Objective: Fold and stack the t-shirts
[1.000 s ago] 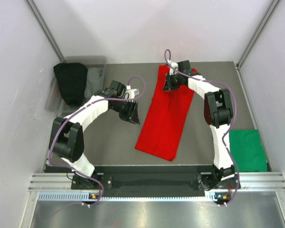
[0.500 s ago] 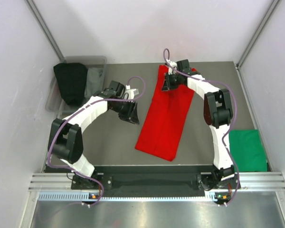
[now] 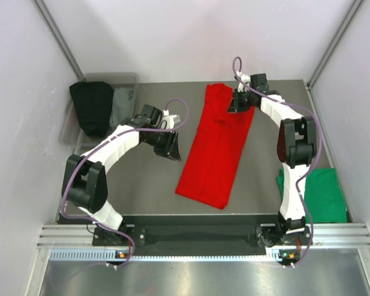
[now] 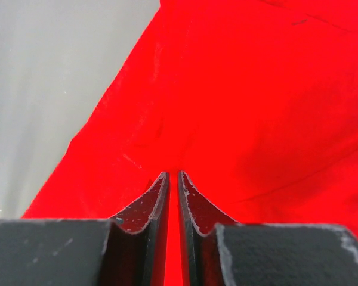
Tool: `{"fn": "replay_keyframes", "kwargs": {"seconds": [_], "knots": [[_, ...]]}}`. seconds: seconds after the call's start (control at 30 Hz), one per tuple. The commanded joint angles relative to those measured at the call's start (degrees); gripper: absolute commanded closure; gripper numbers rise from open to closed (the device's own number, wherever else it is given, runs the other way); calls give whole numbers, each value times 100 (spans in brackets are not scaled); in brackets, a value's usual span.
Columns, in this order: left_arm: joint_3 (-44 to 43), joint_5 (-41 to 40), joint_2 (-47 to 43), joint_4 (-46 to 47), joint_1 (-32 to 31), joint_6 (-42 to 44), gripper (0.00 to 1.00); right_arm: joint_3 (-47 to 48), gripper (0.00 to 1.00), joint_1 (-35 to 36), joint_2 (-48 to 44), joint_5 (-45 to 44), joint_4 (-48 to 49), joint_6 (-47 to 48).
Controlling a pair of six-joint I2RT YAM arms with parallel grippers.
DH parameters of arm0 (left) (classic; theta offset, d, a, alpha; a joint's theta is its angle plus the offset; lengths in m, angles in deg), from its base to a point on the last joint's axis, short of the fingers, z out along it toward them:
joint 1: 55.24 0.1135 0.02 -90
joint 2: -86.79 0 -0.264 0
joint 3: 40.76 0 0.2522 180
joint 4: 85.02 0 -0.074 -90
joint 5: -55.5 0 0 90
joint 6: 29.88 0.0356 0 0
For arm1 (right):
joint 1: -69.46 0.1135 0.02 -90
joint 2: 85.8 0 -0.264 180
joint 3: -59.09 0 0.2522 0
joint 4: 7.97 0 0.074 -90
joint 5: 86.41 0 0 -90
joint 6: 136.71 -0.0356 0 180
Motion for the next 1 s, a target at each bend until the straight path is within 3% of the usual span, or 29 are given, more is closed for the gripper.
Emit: {"fn": "replay_keyframes", "kwargs": {"seconds": [0.0, 0.57, 0.97], "knots": [[50, 90, -273, 212, 14, 50, 59, 154, 89, 43, 12, 54, 108, 104], [103, 90, -264, 247, 14, 77, 58, 119, 89, 456, 637, 81, -121, 297], [173, 81, -352, 265, 14, 68, 57, -12, 89, 615, 321, -175, -130, 297]]}}
